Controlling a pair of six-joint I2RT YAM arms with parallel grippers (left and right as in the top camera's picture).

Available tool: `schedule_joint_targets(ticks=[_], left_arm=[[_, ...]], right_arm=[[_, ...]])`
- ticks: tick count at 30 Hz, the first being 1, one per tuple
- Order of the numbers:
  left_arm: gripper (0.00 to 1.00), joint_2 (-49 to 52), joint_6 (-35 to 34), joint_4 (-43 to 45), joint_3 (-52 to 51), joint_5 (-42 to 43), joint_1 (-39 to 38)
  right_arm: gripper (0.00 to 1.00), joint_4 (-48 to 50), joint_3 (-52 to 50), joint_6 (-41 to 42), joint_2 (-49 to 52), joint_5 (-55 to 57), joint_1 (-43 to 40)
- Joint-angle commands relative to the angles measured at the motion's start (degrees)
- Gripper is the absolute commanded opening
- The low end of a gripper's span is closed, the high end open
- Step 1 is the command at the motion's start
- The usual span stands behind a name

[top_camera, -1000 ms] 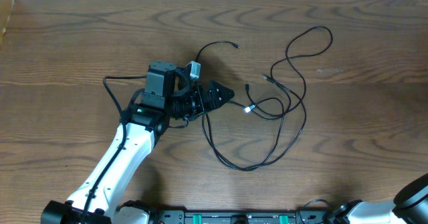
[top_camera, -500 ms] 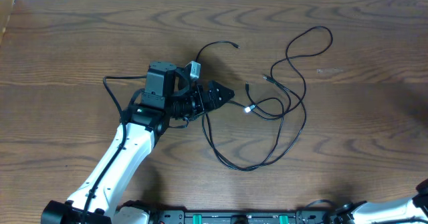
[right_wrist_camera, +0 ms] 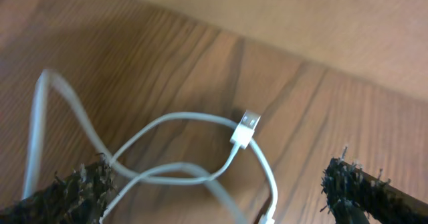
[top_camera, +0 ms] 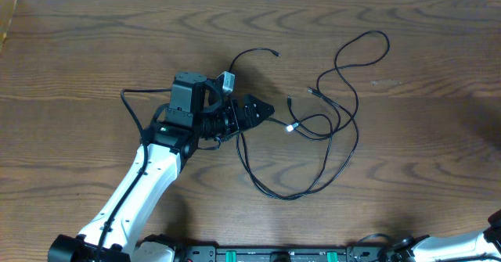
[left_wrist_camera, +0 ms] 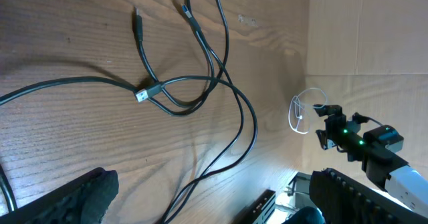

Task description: Untangle cables

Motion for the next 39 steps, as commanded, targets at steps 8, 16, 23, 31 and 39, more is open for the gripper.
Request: schedule_joint_targets(ticks=[8,16,23,31,39], left_arm=[[0.96,0.13,0.76,-0.17,-0.24,-0.37,-0.17],[0.96,0.13,0.76,-0.17,-0.24,-0.37,-0.17],[0.96,0.13,0.76,-0.17,-0.24,-0.37,-0.17],[0.96,0.13,0.74,-0.17,-0.24,-0.37,-0.17],[0.96,0.13,0.76,-0.17,-0.24,-0.37,-0.17]], right_arm=[[0.99,-6.67,0.72,4.70,-6.38,0.35,0.02],[0.99,-11.43,0.74,4.72,-16.17,-0.02,0.04],[0.99,-13.62,0.72,4.70,-22.32,-11.15,0.02],[0.95,-11.34,0.72,4.42,-21.55,-35.87,2.49],[0.98,-12.26,0.72,-3.08,-18.03,-43.50,16.41]])
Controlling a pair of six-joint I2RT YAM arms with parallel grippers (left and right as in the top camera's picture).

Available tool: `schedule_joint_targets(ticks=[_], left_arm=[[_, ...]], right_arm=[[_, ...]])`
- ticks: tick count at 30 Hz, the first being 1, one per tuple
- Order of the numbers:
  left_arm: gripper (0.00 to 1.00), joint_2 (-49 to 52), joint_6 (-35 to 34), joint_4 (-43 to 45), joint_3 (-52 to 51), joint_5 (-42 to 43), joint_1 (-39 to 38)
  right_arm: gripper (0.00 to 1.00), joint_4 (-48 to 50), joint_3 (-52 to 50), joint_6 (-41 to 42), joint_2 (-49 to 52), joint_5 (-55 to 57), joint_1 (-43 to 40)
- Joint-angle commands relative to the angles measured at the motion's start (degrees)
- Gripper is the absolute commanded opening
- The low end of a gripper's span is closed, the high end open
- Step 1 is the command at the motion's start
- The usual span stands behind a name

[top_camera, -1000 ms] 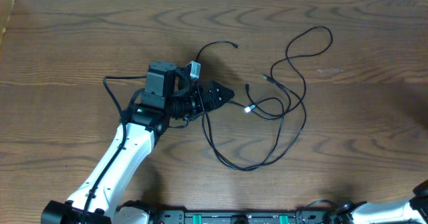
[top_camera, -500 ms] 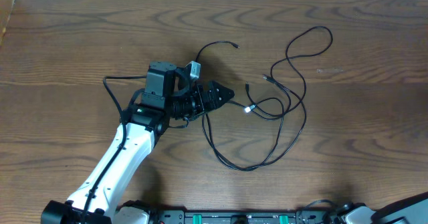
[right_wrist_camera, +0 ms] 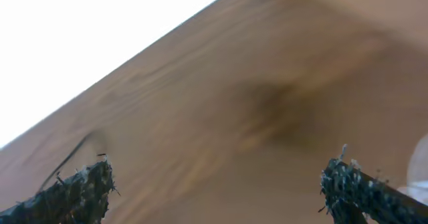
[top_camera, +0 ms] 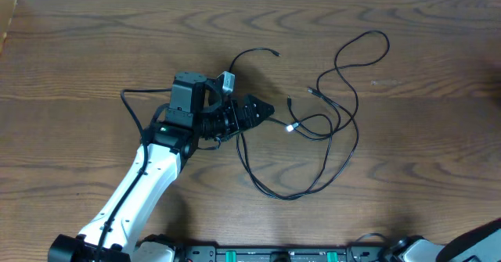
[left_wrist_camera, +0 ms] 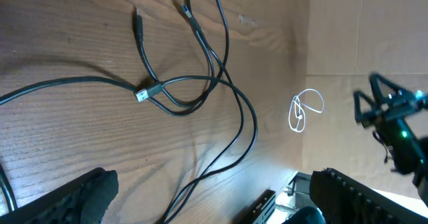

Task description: Untangle cables

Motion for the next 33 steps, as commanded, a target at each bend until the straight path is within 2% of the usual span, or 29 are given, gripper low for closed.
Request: schedule_joint_targets(ticks=[1,9,15,21,24,28,33], left_arm=[[0.96,0.13,0.76,-0.17,-0.24,-0.37,-0.17],[0.96,0.13,0.76,-0.17,-0.24,-0.37,-0.17],[0.96,0.13,0.76,-0.17,-0.24,-0.37,-0.17],[0.96,0.13,0.74,-0.17,-0.24,-0.37,-0.17],[0.96,0.13,0.76,-0.17,-0.24,-0.37,-0.17],[0.96,0.13,0.74,-0.17,-0.24,-0.37,-0.17],[0.96,0.13,0.76,-0.17,-0.24,-0.37,-0.17]], right_arm=[[0.99,-1.14,0.68,-3.54,1.75,-6.12,7.21],[0.99,-5.88,0.63,-3.48,2.47,-12.11,24.59],[0.99,-14.14,0.28,-2.43,2.78,-12.02,36.39],[0.99,-15.67,-0.26,-2.64,4.46,-11.78,48.61],[0.99,-16.61,-0.63,-2.62,5.25,-7.08,54.99],[0.99,-20.46,-0.63,0.79,5.81,6.73,62.31],[0.97,-24.50,-0.63,3.19,5.81,13.70,65.92]])
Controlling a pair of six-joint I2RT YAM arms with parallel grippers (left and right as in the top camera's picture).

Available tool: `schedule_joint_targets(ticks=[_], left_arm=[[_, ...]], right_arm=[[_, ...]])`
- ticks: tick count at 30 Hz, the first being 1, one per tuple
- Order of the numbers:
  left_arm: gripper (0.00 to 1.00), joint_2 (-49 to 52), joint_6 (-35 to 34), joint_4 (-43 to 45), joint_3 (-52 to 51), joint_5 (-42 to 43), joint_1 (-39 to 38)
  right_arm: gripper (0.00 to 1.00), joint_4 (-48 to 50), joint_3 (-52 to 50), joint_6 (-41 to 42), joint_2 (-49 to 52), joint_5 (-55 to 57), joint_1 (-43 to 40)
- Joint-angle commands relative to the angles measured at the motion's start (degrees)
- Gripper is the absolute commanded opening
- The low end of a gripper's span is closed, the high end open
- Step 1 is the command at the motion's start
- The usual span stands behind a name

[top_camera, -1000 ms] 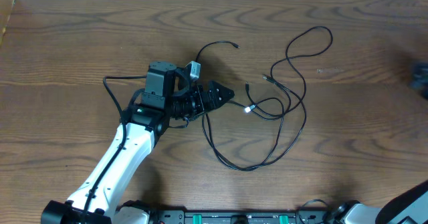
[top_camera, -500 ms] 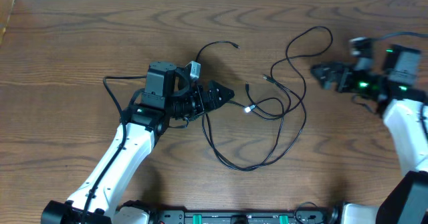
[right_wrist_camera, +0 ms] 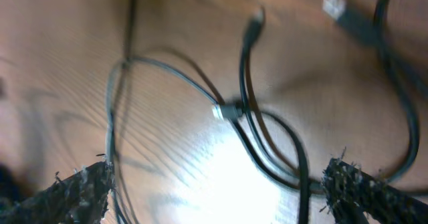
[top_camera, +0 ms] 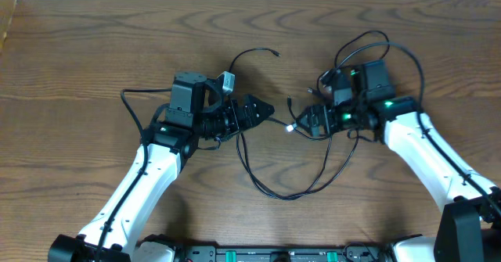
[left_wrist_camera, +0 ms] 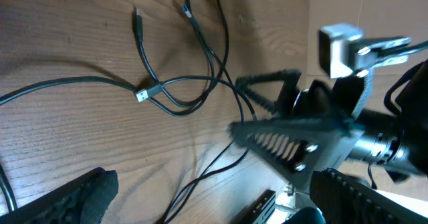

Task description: Untangle cables

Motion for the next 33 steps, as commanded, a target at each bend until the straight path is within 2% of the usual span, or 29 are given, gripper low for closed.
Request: schedule_joint_targets(ticks=[1,4,5,7,9,10,11,17,21,26,33], left_arm=[[0.96,0.13,0.74,-0.17,-0.24,-0.37,-0.17],[0.96,0.13,0.76,-0.17,-0.24,-0.37,-0.17],[0.96,0.13,0.74,-0.17,-0.24,-0.37,-0.17],[0.96,0.13,0.76,-0.17,-0.24,-0.37,-0.17],[0.96,0.13,0.76,-0.17,-0.24,-0.37,-0.17],[0.96,0.13,0.76,-0.17,-0.24,-0.37,-0.17],[0.96,0.13,0.76,-0.17,-0.24,-0.37,-0.17],[0.96,0.13,0.76,-0.17,-0.24,-0.37,-0.17],[0.96,0.13,0.76,-0.17,-0.24,-0.37,-0.17],[0.96,0.13,0.76,-0.17,-0.24,-0.37,-0.17],[0.96,0.13,0.74,-0.17,-0.24,-0.37,-0.17]], right_arm=[[0.96,-1.46,-0.20,2.40,0.57,7.74,0.87],[0.95,-3.34,-0.20,4.33,0.57,7.69,0.79],[0.90,-3.89,-0.20,4.81,0.57,7.69,0.79],[0.69,-4.81,-0.20,5.40,0.57,7.58,0.81],[0.41,-5.79,-0.22,7.26,0.57,7.67,0.81],[0.08,-6.51,-0.22,8.48,0.57,7.69,0.81],[0.01,-6.67,-0.22,9.07,0.57,7.67,0.81],[0.01,-4.20,0.17,14.19,0.44,7.15,0.74],[0.01,1.01,2.78,15.28,-0.48,0.15,0.70],[0.01,10.51,8.50,19.23,-3.13,-8.50,0.63],[0.01,30.42,14.95,26.95,-9.25,-8.94,0.66]])
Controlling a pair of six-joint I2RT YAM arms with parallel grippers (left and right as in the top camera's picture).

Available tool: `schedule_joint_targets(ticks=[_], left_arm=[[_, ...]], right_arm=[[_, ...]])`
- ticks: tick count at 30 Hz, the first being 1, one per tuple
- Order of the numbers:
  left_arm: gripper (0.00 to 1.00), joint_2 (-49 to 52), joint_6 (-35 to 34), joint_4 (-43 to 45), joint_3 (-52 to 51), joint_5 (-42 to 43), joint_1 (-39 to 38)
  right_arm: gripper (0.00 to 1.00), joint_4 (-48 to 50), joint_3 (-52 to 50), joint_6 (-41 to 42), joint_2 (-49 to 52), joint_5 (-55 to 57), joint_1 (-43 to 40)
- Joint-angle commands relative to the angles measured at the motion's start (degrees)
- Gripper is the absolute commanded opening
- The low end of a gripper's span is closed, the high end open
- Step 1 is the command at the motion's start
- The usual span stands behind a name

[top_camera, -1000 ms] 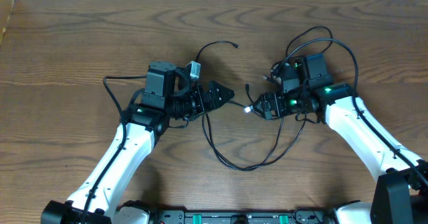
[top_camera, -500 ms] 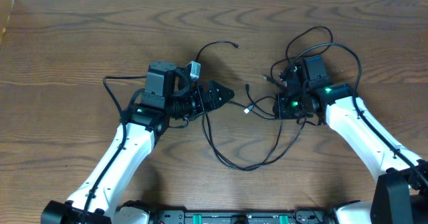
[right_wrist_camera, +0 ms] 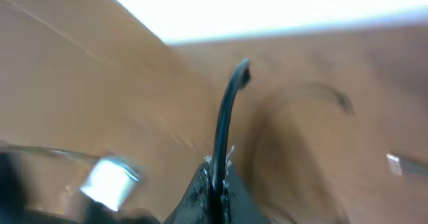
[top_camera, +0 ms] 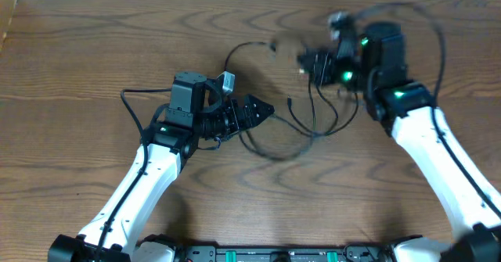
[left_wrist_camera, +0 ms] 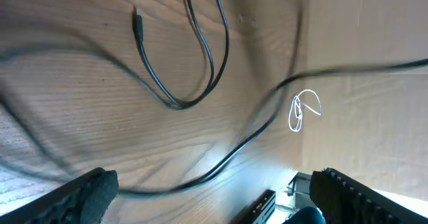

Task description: Untangle cables

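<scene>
Several black cables lie tangled on the wooden table between the two arms. My right gripper is raised over the far middle and blurred; in its wrist view the right gripper is shut on a black cable whose tip sticks up past the fingers. My left gripper rests low at the tangle's left side. In its wrist view the left gripper is wide open, with one blurred black cable stretched across between the fingers and a still loop farther off.
Another black cable runs round behind the left arm. A thin strand curves toward the far edge. A white cable lies on the tan surface beyond the table's right end. A black rail lines the front edge.
My right gripper was open low over the tangle's middle; now it is shut on a black cable and higher, farther back. The tangle is drawn up and smaller. The left arm has not moved.
My right gripper was first open over a white cable off the table's right end, outside the overhead view. Then it was away from that cable, then open over the black tangle. Now it holds one black cable up. The left gripper stayed open beside the tangle throughout.
</scene>
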Motion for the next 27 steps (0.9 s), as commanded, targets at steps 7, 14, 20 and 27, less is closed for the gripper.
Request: schedule_joint_targets(ticks=[7,14,20,27], left_arm=[[0.96,0.13,0.76,-0.17,-0.24,-0.37,-0.17],[0.96,0.13,0.76,-0.17,-0.24,-0.37,-0.17],[0.96,0.13,0.76,-0.17,-0.24,-0.37,-0.17],[0.96,0.13,0.76,-0.17,-0.24,-0.37,-0.17]], right_arm=[[0.02,15.13,3.45,5.20,-10.67,6.56,0.07],[0.02,12.68,3.45,3.89,-14.08,14.47,0.07],[0.02,10.88,3.43,3.91,-14.10,14.71,0.07],[0.01,6.45,3.43,3.43,-14.10,18.91,0.07]])
